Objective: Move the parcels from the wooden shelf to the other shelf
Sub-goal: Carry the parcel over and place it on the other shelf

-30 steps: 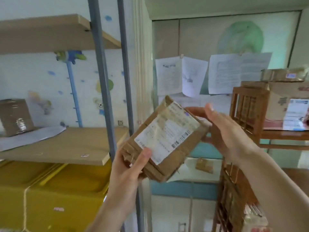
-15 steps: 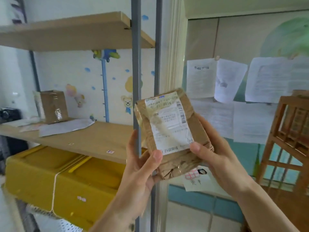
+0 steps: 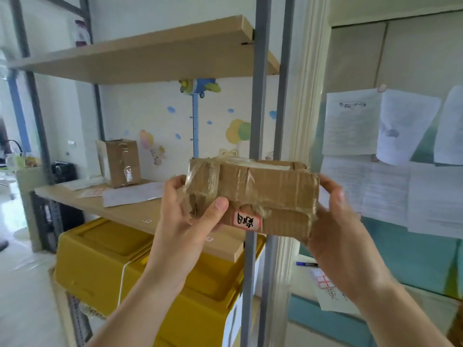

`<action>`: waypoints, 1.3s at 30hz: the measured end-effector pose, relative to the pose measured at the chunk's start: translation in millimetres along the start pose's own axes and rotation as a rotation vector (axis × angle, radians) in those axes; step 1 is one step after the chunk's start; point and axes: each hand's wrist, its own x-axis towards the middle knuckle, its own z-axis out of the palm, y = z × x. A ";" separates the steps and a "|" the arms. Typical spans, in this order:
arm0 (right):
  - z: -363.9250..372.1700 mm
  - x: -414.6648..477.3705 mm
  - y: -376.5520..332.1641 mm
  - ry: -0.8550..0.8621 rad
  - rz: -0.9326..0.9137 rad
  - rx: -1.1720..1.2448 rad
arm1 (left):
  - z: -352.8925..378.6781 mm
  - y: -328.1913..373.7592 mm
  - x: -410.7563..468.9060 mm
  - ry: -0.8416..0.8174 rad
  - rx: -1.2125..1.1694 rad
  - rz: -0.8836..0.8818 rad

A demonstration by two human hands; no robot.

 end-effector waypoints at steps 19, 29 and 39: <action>175.7 224.3 217.8 0.168 0.081 -0.885 | -284.3 -152.3 204.3 -0.035 0.611 -0.281; 175.8 261.1 299.3 0.184 0.274 -0.937 | -308.6 -219.8 224.8 -0.029 0.715 -0.379; 148.8 177.3 231.4 0.174 0.035 -0.877 | -247.2 -155.0 164.0 0.051 0.688 0.106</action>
